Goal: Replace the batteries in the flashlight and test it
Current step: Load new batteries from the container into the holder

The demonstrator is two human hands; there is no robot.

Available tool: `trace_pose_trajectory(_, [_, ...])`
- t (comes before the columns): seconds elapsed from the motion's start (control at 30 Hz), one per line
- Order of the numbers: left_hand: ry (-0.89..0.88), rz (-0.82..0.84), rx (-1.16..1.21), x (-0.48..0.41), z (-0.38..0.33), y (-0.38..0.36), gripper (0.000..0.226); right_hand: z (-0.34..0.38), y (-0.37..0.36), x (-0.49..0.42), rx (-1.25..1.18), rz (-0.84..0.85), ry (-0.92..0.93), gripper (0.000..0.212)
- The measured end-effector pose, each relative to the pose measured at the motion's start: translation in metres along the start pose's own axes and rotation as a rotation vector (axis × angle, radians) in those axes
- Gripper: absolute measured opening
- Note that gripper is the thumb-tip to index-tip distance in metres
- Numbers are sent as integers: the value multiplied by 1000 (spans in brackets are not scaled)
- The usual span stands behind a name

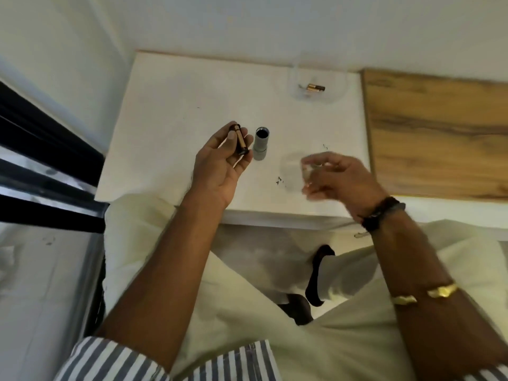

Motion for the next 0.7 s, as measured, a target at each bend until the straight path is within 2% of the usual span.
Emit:
trace_pose_trajectory(0.1, [-40,62,-23,7,4,-7,25,8,33,-25,341,-452,198,15])
trace_pose_trajectory(0.17, [-35,115,-18,11,8,-12,25,0,46,-41,590,-571,221,16])
trace_pose_trajectory(0.27, [-10,179,-86,15,19,-19,28,-14,49,-55,733,-573,201,17])
trace_pose_trajectory(0.6, [82,285,-134,20,50,-29,24,-21,50,-48,693,-592,200,19])
trace_pose_trajectory(0.7, [80,296,-139,20,51,-29,25,-17,40,-31,547,-560,238,15])
Point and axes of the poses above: each hand's wrist, its own x-axis away from the middle knuckle, its own y-axis out of the back of the hand, z = x × y, the point moved 3 cm from there along -x, towards the middle knuckle, and after that the axes turned 8 degrees about -x, right-handed, at the moved point
